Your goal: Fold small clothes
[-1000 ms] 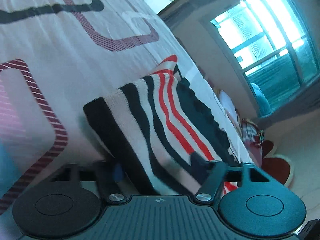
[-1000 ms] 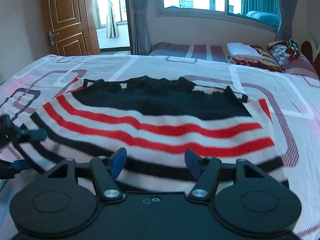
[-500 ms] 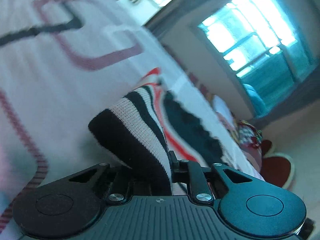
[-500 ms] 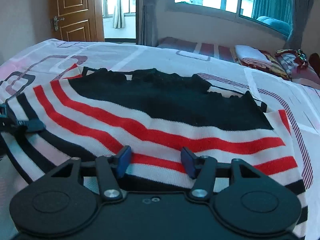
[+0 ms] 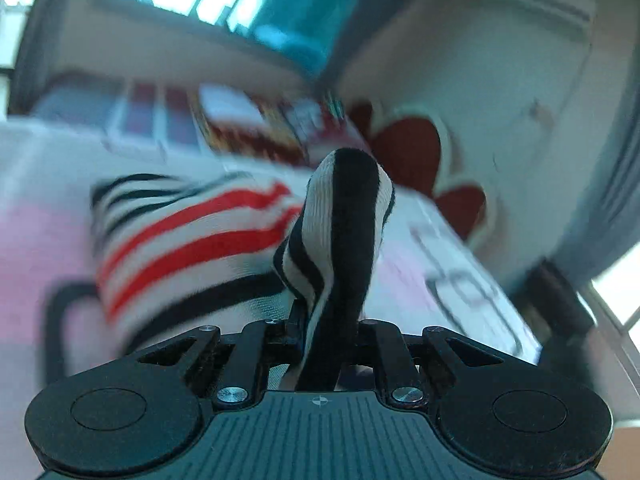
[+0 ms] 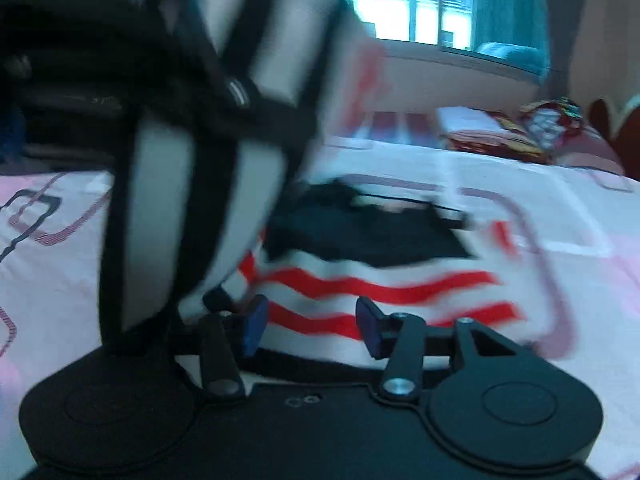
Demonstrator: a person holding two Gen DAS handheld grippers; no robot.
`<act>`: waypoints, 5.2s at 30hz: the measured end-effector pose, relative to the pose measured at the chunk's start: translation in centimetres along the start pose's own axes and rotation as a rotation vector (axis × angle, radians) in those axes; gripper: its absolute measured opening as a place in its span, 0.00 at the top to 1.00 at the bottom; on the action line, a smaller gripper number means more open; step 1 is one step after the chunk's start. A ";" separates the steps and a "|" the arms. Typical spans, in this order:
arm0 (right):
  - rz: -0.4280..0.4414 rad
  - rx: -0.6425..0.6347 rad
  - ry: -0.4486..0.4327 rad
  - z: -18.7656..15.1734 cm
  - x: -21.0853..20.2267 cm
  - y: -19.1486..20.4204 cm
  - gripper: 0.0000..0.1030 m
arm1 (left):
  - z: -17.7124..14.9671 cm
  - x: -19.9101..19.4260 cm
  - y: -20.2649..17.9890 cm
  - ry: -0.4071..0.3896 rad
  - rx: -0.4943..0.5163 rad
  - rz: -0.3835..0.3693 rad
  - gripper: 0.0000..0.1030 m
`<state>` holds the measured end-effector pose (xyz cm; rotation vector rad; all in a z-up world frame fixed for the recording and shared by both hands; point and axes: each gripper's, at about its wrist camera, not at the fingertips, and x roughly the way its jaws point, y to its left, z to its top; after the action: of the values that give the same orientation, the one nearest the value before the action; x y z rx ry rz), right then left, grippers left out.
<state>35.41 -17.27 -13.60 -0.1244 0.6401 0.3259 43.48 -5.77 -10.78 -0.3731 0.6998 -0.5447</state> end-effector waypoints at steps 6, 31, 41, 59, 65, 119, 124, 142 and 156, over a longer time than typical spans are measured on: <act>-0.057 0.147 0.073 -3.4 -3.0 -6.8 0.52 | -3.0 3.6 -1.5 0.128 0.068 0.067 0.68; 0.103 0.509 0.086 -1.4 -2.0 -11.3 0.50 | -5.0 0.2 1.7 -0.021 0.000 0.411 0.27; 0.111 0.461 0.039 -3.3 -3.1 -12.7 0.71 | -6.4 -0.4 1.8 -0.058 0.012 0.400 0.22; 0.053 0.350 0.003 -1.5 -5.4 -12.8 0.59 | -6.9 -1.0 0.8 -0.028 0.048 0.405 0.20; 0.124 0.447 0.073 -0.1 -0.8 -14.2 0.58 | -7.6 -0.8 0.5 -0.013 0.061 0.388 0.20; 0.020 0.327 0.145 -6.6 -5.3 -11.1 1.00 | -8.0 -2.2 0.8 0.056 0.082 0.353 0.20; 0.050 0.295 0.081 -3.8 -6.2 -10.6 0.77 | -5.6 -3.4 0.2 -0.036 0.061 0.350 0.20; 0.037 0.258 0.069 1.9 2.8 -12.3 0.86 | -1.1 3.0 3.2 -0.059 -0.011 0.431 0.20; -0.063 0.193 0.000 1.8 2.2 -13.1 0.74 | -1.3 3.9 2.5 -0.023 -0.019 0.446 0.20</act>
<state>42.48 -28.67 -13.35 0.0399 0.6630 0.2017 45.95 -6.19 -14.89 -0.2297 0.7392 -0.1114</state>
